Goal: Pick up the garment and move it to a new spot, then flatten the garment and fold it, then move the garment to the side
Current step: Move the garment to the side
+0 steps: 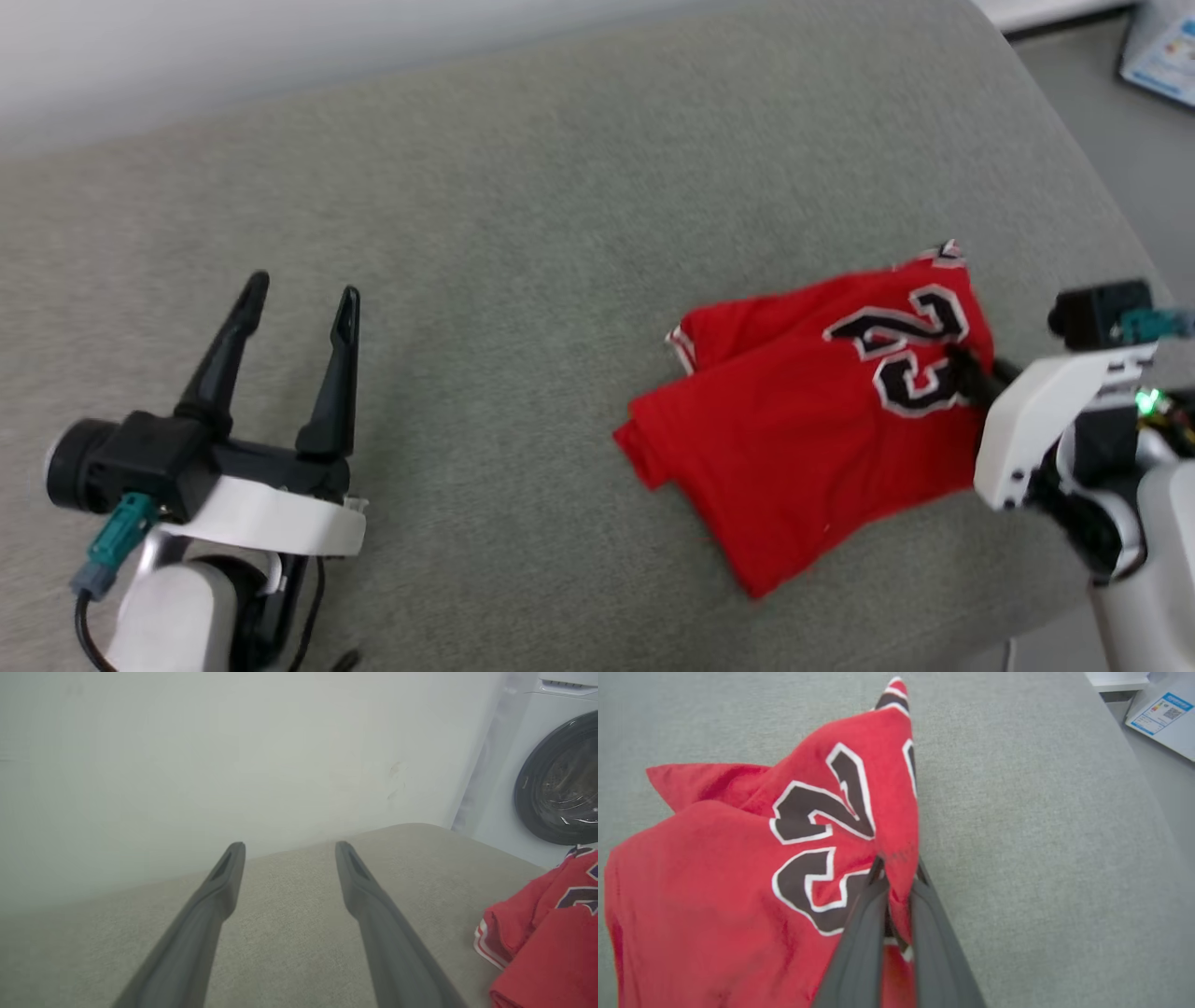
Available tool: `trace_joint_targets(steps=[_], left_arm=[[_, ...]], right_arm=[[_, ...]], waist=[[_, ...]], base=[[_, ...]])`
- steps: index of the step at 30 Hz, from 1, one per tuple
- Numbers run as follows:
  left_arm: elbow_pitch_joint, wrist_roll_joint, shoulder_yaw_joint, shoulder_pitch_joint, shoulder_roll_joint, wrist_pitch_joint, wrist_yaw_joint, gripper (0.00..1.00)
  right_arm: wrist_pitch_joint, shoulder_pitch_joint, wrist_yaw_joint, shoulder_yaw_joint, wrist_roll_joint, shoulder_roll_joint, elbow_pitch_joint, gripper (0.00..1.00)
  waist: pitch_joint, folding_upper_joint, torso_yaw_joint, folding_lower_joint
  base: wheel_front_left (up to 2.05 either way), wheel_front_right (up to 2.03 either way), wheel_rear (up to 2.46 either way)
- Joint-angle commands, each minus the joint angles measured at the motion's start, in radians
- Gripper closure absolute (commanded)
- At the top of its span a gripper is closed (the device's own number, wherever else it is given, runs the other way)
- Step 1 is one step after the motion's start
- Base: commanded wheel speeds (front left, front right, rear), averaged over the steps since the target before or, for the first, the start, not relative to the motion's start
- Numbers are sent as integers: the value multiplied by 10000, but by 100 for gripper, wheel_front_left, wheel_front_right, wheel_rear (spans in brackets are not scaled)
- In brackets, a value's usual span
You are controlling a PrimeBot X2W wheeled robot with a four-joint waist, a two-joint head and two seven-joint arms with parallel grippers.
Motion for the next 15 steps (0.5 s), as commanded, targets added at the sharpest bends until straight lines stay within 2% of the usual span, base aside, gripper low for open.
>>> trace_joint_targets(steps=[1,5,15], left_arm=[[-157,51,12,-198,120,85,-30,0],[-746,161,-96,-680,467,439,-122,0],[-1822,75,-257,-1806,980,919,-298,0]], right_arm=[[-169,-391,-12,-86,-123,1,71,100],[-606,-1362,-12,-598,-453,-152,576,100],[-1185,-3253,-15,-2887,-1789,-952,1755,100]], waist=[[1090,0,-917,-2],[1872,0,-1034,-2],[3504,0,-453,-2]], base=[[0,0,0],[0,0,0],[0,0,0]])
